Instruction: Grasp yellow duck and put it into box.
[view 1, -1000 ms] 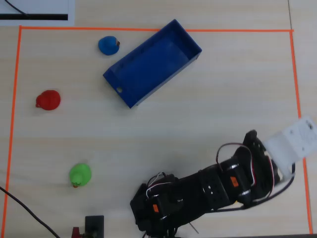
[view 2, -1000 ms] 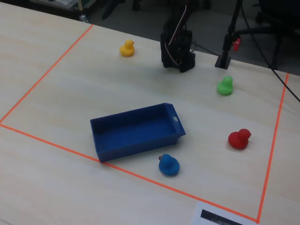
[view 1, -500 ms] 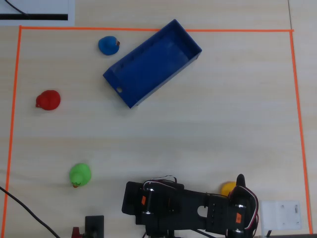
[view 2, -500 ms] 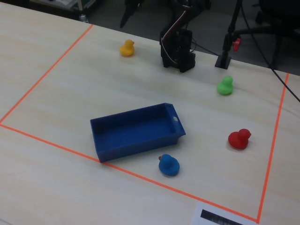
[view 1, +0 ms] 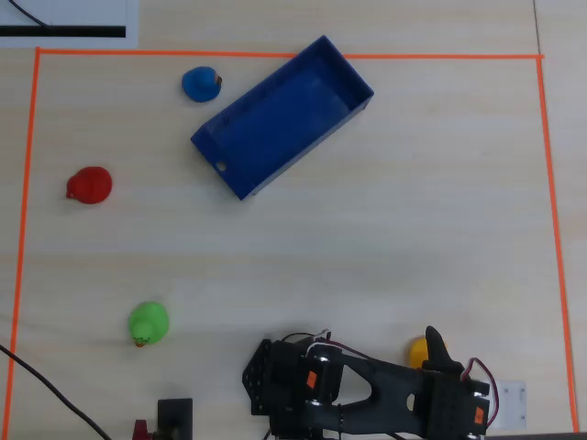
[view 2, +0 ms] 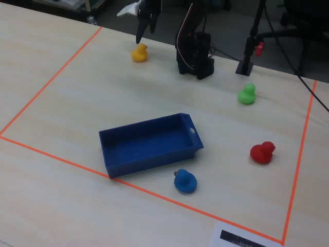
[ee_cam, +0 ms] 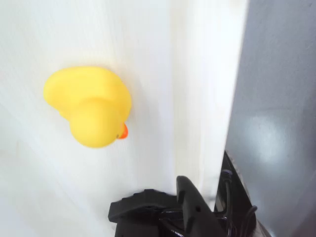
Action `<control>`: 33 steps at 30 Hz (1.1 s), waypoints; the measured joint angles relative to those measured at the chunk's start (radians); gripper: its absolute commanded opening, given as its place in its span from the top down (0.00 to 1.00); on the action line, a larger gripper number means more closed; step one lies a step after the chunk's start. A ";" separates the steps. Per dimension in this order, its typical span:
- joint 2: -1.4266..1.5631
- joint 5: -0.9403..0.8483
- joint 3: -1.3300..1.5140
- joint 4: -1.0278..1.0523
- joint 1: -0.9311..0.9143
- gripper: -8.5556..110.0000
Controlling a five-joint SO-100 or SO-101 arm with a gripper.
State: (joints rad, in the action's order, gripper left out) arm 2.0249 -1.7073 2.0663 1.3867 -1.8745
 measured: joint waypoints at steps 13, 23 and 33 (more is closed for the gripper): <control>-0.319 -0.002 -0.170 0.066 0.040 0.52; -0.273 0.009 -0.005 -0.020 0.071 0.51; -0.268 0.012 0.084 -0.238 0.106 0.48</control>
State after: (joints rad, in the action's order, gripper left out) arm 1.7564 -1.6950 2.1506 1.1490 -1.7687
